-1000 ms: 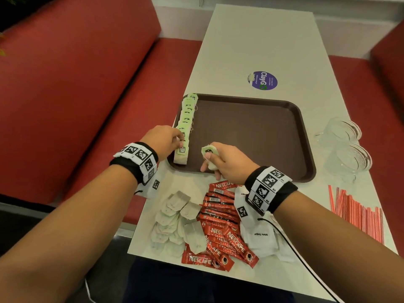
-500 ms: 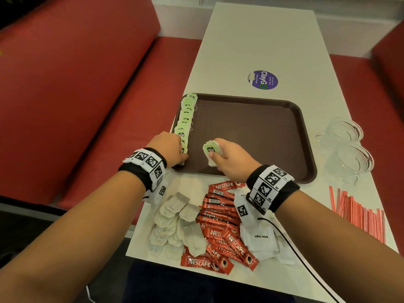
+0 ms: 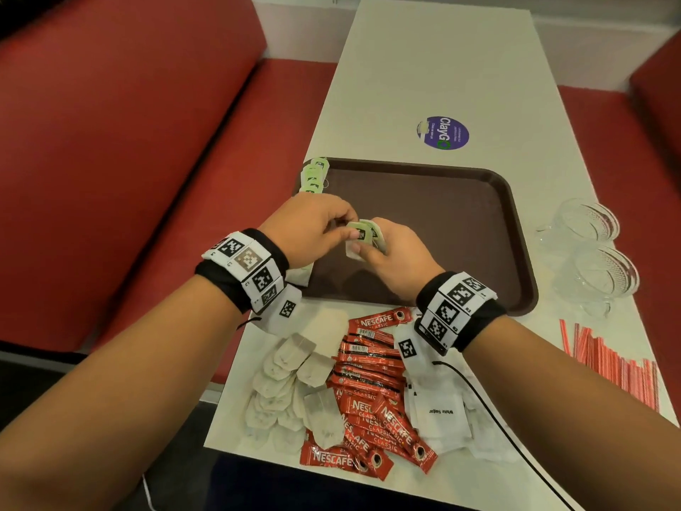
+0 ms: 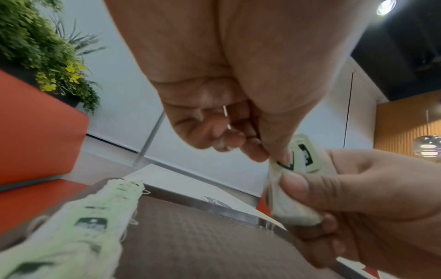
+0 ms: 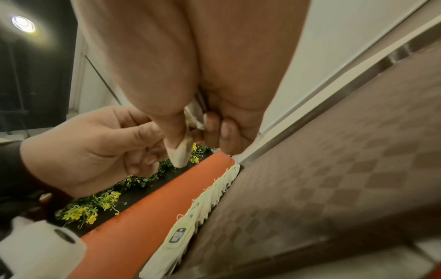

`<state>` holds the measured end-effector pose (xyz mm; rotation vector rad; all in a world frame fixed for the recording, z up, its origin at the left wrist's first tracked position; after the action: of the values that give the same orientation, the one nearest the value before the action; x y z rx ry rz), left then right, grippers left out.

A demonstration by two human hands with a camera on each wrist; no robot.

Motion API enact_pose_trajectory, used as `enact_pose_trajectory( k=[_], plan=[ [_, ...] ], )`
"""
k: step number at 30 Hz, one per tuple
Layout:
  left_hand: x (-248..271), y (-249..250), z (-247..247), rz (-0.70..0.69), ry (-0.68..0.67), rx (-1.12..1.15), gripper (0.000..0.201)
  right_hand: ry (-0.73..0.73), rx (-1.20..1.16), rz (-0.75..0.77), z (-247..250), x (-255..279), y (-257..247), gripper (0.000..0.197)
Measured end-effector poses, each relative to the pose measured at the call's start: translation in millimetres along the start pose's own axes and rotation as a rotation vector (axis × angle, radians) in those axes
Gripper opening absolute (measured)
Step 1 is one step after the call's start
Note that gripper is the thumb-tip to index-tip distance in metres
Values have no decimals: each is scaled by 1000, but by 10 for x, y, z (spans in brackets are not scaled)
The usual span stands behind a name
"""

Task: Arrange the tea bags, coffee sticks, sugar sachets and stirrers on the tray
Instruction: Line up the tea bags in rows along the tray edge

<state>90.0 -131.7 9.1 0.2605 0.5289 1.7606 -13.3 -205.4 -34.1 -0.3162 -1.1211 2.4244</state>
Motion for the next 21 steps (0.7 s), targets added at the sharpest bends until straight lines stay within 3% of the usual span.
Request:
enact_pose_trajectory(
  k=[4, 9, 14, 17, 21],
  plan=[
    [-185, 13, 48, -19, 28, 18, 10, 27, -53, -34, 51, -69, 26, 20],
    [-652, -408, 396, 186, 142, -15, 12, 20, -189, -138, 162, -116, 129, 15],
    [-1190, -922, 265, 348, -34, -205, 25, -24, -255, -180, 176, -179, 292, 2],
    [-1414, -1132, 62, 391, -132, -253, 30, -57, -197, -175, 184, -201, 335, 5],
    [-1616, -1321, -89, 439, -169, -307, 31, -66, -120, -139, 200, -219, 331, 3]
  ],
)
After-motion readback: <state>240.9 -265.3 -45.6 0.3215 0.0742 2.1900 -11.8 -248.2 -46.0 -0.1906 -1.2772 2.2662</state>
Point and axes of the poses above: each hand's wrist, its own x-axis away from the middle knuckle, its own z-axis out of the back of the hand, y = z × x, the point moved 8 cm from there along -x, towards the middle knuckle, and after that the axes turned 2 degrees about z, right-handed, at the moved point
